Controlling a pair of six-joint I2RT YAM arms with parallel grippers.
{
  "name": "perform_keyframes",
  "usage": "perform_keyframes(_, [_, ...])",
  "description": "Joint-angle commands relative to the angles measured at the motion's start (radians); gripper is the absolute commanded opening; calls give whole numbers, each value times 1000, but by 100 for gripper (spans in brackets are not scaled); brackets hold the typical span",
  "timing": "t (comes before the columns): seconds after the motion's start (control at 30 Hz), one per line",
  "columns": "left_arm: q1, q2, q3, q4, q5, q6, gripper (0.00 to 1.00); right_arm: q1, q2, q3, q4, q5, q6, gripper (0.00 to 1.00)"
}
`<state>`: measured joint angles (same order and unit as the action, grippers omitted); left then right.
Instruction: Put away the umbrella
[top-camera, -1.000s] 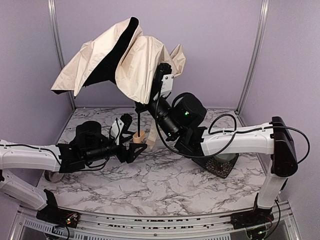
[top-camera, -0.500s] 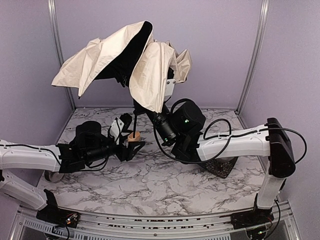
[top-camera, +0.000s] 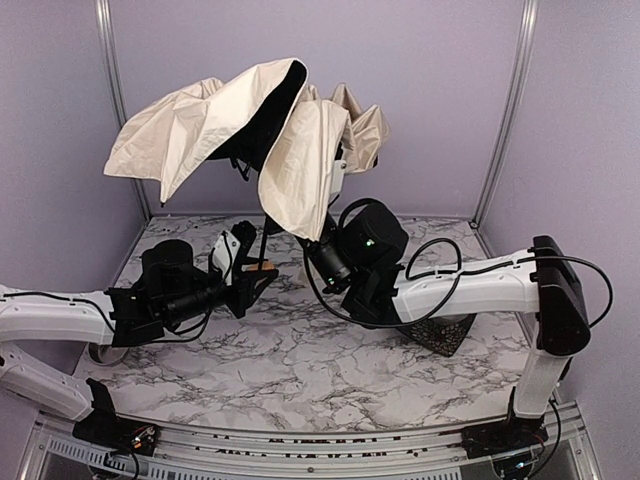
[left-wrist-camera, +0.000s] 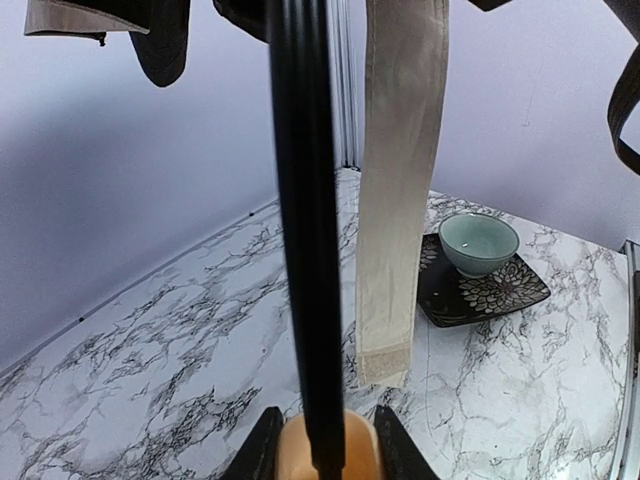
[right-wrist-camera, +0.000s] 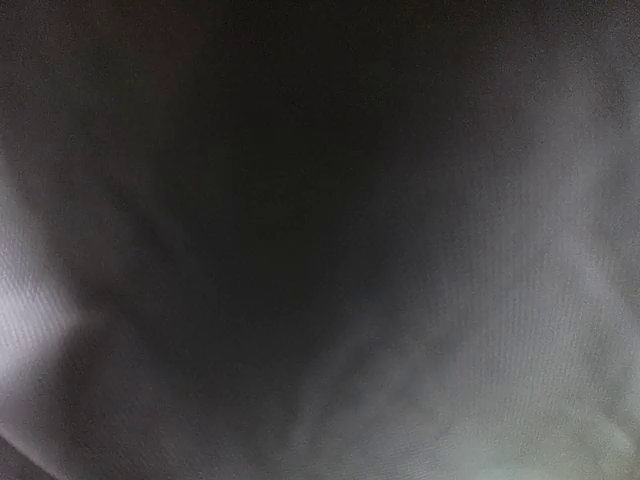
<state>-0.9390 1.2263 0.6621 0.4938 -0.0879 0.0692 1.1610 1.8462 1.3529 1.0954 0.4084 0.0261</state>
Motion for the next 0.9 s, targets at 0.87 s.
perform_keyframes(0.87, [8,-183,-24,380,-134,-48,0,1,95,-129,-656,-267,259,10])
